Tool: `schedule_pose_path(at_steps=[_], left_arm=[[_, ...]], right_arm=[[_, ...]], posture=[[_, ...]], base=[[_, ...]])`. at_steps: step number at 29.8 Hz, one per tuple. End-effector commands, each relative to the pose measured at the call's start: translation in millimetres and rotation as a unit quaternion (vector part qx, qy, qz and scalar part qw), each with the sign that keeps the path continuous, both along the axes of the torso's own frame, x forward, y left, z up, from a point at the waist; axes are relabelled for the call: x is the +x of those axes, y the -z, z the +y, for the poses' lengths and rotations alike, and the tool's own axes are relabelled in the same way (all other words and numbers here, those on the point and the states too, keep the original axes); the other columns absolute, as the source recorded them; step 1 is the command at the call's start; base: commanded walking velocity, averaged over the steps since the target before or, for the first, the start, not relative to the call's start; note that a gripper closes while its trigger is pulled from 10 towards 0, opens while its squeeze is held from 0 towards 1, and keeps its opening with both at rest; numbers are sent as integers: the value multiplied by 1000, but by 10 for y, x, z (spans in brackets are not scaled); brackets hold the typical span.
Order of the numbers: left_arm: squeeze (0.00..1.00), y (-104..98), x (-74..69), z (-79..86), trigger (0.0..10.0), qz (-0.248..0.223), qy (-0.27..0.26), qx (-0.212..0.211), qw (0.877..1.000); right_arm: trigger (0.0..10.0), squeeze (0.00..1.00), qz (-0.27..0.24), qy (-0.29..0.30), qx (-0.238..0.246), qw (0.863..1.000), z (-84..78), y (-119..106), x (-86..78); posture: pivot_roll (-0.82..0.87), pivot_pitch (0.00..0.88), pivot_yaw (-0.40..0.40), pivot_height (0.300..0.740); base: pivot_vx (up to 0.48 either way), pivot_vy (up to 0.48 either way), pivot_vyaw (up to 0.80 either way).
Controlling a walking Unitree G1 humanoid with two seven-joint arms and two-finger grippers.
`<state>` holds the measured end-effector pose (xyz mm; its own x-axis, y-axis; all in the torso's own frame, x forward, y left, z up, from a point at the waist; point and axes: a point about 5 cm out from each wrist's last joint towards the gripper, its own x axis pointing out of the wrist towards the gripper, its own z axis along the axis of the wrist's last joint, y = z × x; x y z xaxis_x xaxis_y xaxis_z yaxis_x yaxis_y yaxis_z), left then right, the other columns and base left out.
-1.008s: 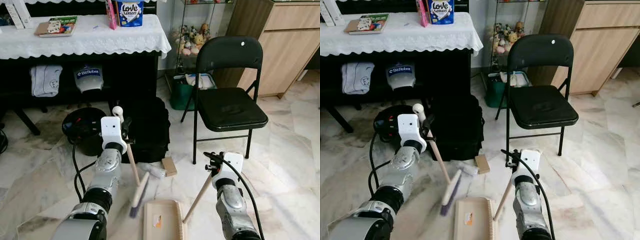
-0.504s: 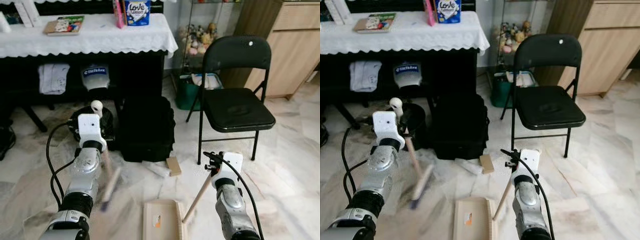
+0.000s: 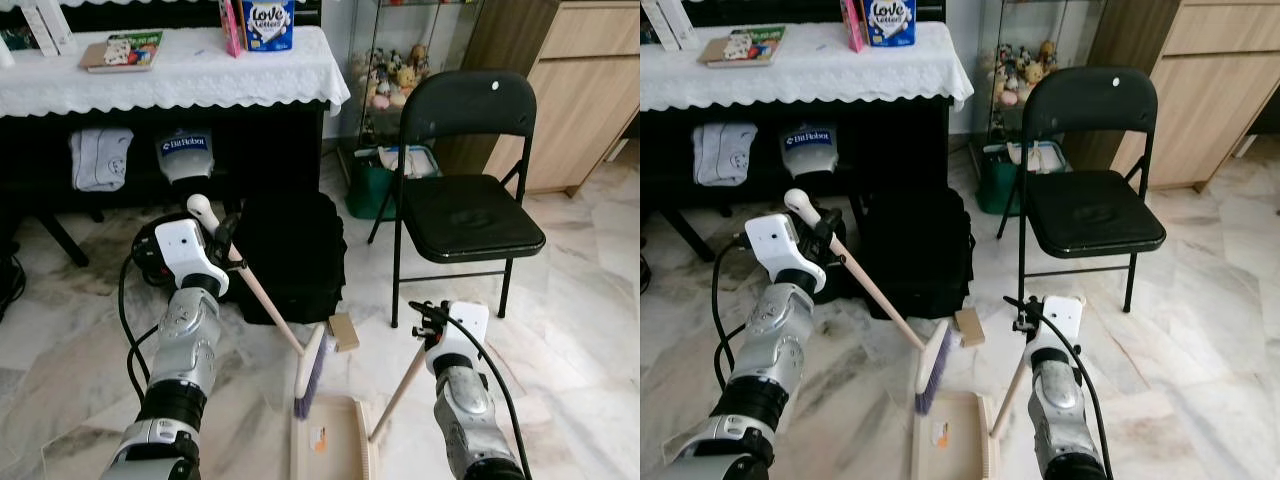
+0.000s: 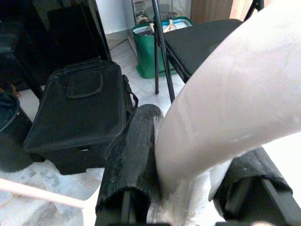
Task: Sweep floor
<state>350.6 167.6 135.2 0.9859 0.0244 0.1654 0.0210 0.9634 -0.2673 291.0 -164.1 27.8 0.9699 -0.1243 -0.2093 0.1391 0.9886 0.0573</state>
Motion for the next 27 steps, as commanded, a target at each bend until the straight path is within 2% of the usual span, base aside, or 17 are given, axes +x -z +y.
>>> schedule_pose_path(at_steps=[1, 5, 10, 13, 19, 27], left_arm=[[0, -122, 13, -18, 10000, -26, 7, -17, 999], [0, -122, 16, -81, 10000, -26, 24, -34, 999], [0, -103, 36, -106, 10000, -23, 21, -52, 998], [0, -56, 53, -135, 10000, -14, 15, -39, 999], [0, -61, 129, -233, 10000, -7, 10, 30, 999], [0, -17, 154, -330, 10000, 3, 19, 36, 999]], right_arm=[[10000, 0, -13, -1, 2, 1000, 12, -46, 31], [10000, 0, -12, -1, 3, 1000, 20, -44, 28], [10000, 0, -14, -1, 5, 1000, 30, -48, 29], [10000, 0, -16, 0, 6, 1000, 22, -52, 28], [10000, 0, -16, 0, 6, 1000, 28, -54, 27], [10000, 0, -16, 1, 7, 1000, 20, -44, 20]], posture=[[-79, 45, -7, 740], [-81, 48, -4, 740], [-84, 49, -2, 740], [-87, 48, -3, 740], [-86, 49, -4, 740], [-90, 48, -2, 740]], base=[[0, 0, 0], [0, 0, 0], [0, 0, 0], [0, 0, 0], [0, 0, 0], [0, 0, 0]])
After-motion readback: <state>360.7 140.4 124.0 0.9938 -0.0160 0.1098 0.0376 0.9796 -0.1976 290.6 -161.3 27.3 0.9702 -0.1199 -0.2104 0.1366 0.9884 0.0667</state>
